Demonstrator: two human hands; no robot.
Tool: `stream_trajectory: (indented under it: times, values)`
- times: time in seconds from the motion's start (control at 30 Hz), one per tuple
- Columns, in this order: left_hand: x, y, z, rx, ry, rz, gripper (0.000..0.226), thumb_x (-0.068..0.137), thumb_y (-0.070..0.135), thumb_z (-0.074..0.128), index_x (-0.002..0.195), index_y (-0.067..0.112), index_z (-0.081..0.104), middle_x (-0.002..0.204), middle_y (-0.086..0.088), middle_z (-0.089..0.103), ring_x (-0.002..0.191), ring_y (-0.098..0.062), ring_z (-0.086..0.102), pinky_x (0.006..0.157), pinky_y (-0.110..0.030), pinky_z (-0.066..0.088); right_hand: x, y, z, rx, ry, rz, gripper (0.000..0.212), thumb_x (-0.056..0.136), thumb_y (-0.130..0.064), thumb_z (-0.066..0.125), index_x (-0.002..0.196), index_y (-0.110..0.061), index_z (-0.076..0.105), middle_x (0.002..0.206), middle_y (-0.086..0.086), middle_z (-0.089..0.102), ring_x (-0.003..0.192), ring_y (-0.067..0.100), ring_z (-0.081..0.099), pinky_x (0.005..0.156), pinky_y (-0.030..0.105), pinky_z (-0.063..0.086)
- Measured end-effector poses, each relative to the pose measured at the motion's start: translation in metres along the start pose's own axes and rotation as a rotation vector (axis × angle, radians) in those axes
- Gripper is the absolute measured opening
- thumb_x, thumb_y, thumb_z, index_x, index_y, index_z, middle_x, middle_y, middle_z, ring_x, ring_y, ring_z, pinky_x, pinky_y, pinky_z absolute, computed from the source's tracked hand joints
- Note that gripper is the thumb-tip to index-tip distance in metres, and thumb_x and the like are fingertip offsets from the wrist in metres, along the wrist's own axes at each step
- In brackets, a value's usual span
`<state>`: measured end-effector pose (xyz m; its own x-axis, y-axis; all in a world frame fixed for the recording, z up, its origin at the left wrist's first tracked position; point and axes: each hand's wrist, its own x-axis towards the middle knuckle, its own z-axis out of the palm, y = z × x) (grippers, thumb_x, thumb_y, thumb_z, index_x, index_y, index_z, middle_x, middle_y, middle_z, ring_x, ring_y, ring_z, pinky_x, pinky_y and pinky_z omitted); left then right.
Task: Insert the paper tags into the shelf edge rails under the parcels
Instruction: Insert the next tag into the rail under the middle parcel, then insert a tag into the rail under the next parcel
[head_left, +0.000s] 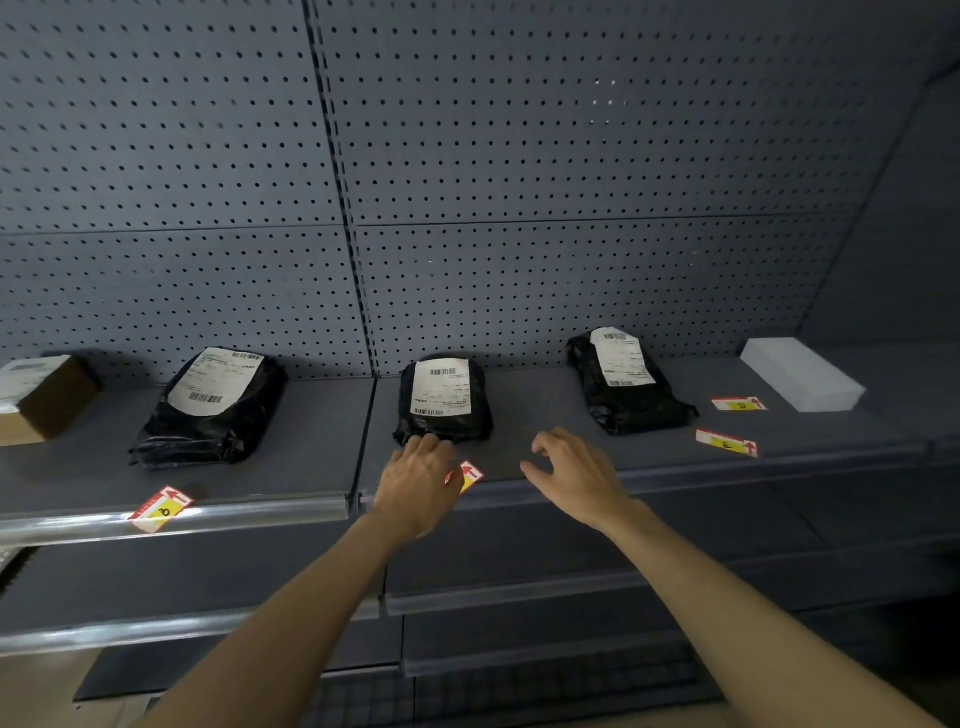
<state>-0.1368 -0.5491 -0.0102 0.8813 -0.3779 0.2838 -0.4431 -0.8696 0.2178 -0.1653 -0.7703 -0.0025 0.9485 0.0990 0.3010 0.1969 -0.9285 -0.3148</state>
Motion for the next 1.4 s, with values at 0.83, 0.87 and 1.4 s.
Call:
stream_trajectory:
  times: [0.83,0.87,1.4]
  values:
    - [0.210,0.351,0.111,-0.023,-0.102,0.097,0.032,0.090,0.032,0.057,0.116,0.013,0.057,0.116,-0.006,0.061,0.108,-0.025,0.051,0.088,-0.040,0.045,-0.002,0.359,-0.145,-0.047,0.000,0.108,0.023,0.090,-0.033,0.061,0.095,-0.010,0.063,0.095,0.006,0.061,0.083,0.025,0.059,0.062,0.030,0.038]
    - [0.216,0.356,0.117,-0.020,-0.118,0.103,0.032,0.090,0.031,0.057,0.117,0.013,0.056,0.117,-0.006,0.061,0.109,-0.025,0.051,0.089,-0.040,0.045,0.000,0.367,-0.144,-0.049,-0.017,0.115,0.023,0.090,-0.032,0.061,0.096,-0.010,0.063,0.095,0.007,0.061,0.083,0.025,0.060,0.062,0.030,0.039]
    - [0.300,0.377,0.206,0.157,-0.350,0.046,0.046,0.093,0.036,0.053,0.131,0.010,0.047,0.139,-0.012,0.038,0.131,-0.029,0.033,0.106,-0.046,0.039,0.055,0.428,-0.092,-0.113,-0.373,0.120,0.027,0.100,-0.012,0.046,0.123,0.002,0.050,0.125,0.018,0.046,0.090,0.041,0.062,0.063,0.037,0.058]
